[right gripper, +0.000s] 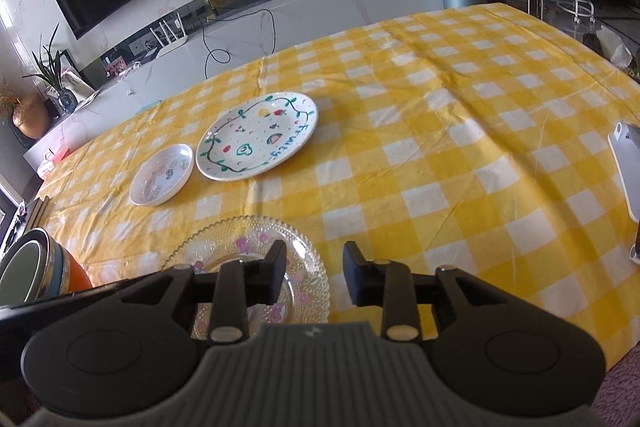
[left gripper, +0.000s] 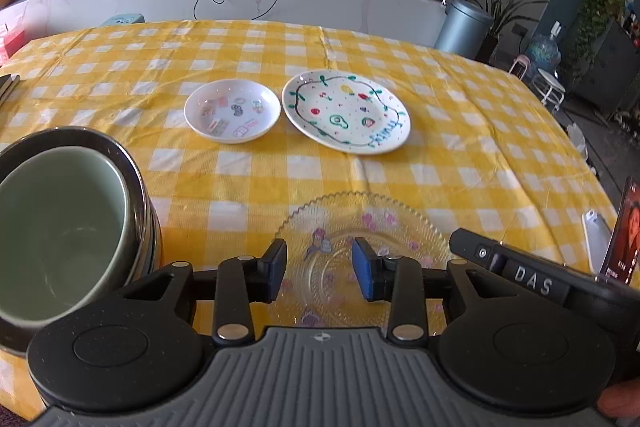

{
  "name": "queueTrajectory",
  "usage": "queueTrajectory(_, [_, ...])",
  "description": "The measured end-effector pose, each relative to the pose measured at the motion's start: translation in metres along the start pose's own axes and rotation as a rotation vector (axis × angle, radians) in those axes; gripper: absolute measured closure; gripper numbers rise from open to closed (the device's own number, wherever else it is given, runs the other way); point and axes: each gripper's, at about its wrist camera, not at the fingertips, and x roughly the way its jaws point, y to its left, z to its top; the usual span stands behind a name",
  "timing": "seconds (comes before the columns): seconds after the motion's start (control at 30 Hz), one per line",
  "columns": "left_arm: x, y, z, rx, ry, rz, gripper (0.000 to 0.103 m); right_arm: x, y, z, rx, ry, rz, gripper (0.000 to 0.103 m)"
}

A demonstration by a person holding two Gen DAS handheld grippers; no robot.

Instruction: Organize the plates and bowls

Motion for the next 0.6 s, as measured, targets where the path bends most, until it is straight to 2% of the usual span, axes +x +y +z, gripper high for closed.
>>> queueTrajectory(0.4, [0.013, 0.002, 0.035, -0.055, -0.05, -0.021, 0.059, 0.012, -0.006, 0.016, 0.057, -0.004, 0.046, 0.067])
queueTrajectory(0.6, [0.03, 0.005, 0.046, -0.099, -0.039, -0.024, 0.059, 0.028, -0.007, 0.028, 0.061, 0.005, 0.04, 0.067])
